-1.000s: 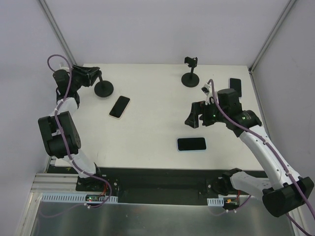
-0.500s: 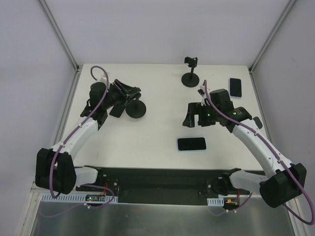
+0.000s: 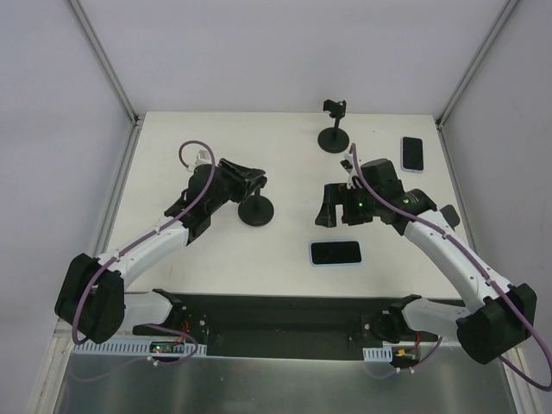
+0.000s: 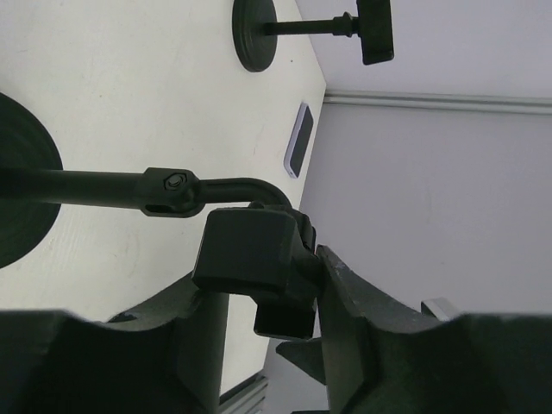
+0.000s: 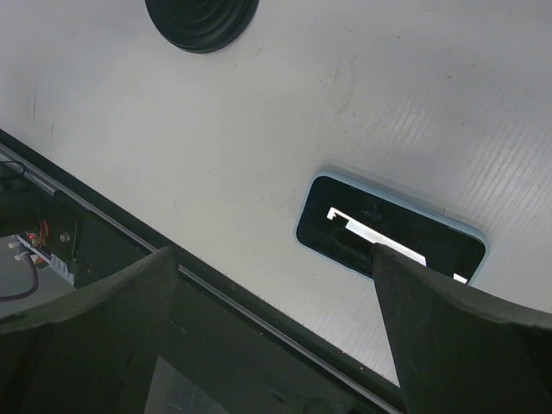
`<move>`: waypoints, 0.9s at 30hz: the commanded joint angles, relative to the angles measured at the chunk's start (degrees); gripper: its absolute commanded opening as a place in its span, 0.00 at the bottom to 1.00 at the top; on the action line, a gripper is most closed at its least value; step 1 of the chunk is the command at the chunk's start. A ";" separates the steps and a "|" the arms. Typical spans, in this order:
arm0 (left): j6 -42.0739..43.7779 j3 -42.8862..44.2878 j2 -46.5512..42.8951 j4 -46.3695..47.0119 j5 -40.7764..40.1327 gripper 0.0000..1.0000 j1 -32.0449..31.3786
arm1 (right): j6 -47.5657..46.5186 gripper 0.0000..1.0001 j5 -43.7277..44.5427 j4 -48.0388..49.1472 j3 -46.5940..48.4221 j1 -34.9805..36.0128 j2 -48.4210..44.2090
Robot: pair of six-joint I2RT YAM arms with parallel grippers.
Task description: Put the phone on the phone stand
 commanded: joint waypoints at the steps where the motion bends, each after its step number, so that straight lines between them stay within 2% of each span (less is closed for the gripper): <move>1: -2.80 -0.14 0.93 4.96 1.29 0.53 0.06 | 0.77 0.96 0.19 1.14 0.02 0.69 -0.29; 3: 0.36 0.12 0.24 4.35 4.12 0.85 0.23 | 0.86 0.96 -0.34 2.72 0.28 1.47 -0.29; 6: 5.98 -0.40 -3.54 2.94 4.21 0.99 0.32 | 2.17 0.96 0.62 6.15 1.25 3.75 0.41; 10: 17.04 0.21 -11.52 -4.59 4.21 0.99 1.46 | 6.38 0.96 1.60 12.73 3.09 7.01 3.91; 12: 23.99 0.74 -13.91 -7.68 5.26 0.99 2.77 | 11.82 0.96 -0.68 18.79 4.06 8.33 5.76; 15: 30.15 3.19 -16.38 -16.72 9.91 0.99 8.39 | 19.91 0.96 -3.42 29.24 4.07 10.69 9.81; 16: 31.12 4.25 -16.55 -19.36 14.19 0.99 13.02 | 21.76 0.96 -3.68 32.14 3.80 11.49 11.29; 17: 32.87 4.69 -16.38 -22.26 16.75 0.99 15.67 | 23.52 0.97 -3.42 38.00 3.71 12.19 12.18; 19: 34.99 6.53 -15.33 -24.47 22.12 0.99 21.81 | 27.74 0.98 -2.28 42.35 3.45 14.22 14.55; 21: 37.63 7.85 -14.01 -26.93 27.75 0.99 24.39 | 32.73 0.95 -2.01 49.02 2.84 15.36 16.22; 23: 39.99 9.09 -12.17 -26.95 32.13 0.99 25.37 | 36.79 0.89 -1.75 56.47 1.43 15.80 18.77; 27: 42.91 12.16 -6.99 -26.51 40.91 0.99 25.37 | 43.04 0.86 -3.33 62.05 2.74 15.98 24.91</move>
